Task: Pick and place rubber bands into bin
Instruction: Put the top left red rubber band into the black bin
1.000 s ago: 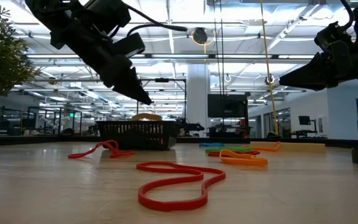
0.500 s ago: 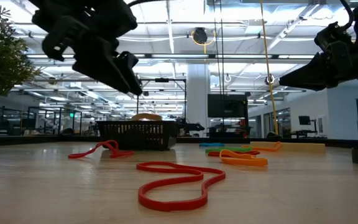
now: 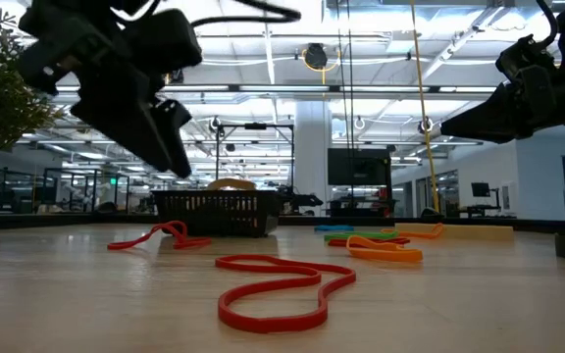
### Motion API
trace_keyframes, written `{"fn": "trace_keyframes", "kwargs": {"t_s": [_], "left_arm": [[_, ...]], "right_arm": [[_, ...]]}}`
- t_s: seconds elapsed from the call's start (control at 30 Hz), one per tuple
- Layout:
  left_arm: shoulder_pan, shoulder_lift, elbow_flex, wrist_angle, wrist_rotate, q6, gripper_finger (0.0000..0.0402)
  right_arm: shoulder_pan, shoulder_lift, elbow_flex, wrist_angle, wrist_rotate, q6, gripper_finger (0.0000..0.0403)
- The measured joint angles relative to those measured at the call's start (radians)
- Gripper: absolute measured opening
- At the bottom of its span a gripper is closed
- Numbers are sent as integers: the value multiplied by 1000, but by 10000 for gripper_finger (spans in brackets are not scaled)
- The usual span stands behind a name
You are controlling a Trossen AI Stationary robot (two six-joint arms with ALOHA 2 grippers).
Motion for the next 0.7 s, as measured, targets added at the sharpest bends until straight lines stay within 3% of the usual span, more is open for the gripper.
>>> {"fn": "trace_keyframes", "kwargs": {"t_s": [0.5, 0.7], "left_arm": [[2, 177, 0, 33, -2, -104, 209], [2, 192, 1, 47, -2, -102, 209]], "right_arm": [[0, 0, 0, 0, 0, 1, 141], [0, 0, 0, 0, 0, 1, 141]]}}
